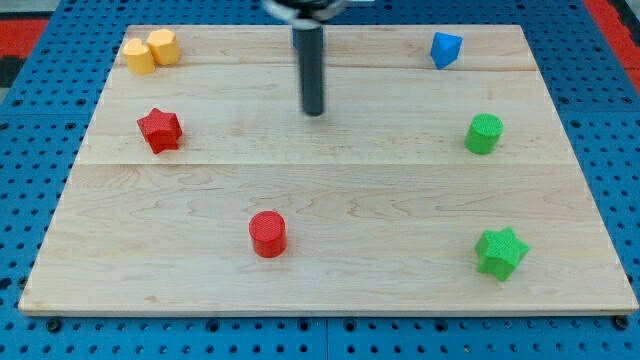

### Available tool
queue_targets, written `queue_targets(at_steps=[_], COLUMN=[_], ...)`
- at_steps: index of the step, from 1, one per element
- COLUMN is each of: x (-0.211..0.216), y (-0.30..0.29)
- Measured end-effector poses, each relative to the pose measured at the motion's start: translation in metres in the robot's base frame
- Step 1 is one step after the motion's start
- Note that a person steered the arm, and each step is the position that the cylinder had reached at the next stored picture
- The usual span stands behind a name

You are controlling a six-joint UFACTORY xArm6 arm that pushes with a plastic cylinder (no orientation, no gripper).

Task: Place the cube to the center

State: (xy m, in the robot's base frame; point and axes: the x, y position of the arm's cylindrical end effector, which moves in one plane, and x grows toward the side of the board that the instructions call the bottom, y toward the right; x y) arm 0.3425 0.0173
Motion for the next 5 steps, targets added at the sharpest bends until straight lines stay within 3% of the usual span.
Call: queue_targets(at_steps=[2, 3, 4, 5], x=[-0.11, -0.148, -0.149, -0.149], y=[0.057, 0.044, 0.035, -0.04])
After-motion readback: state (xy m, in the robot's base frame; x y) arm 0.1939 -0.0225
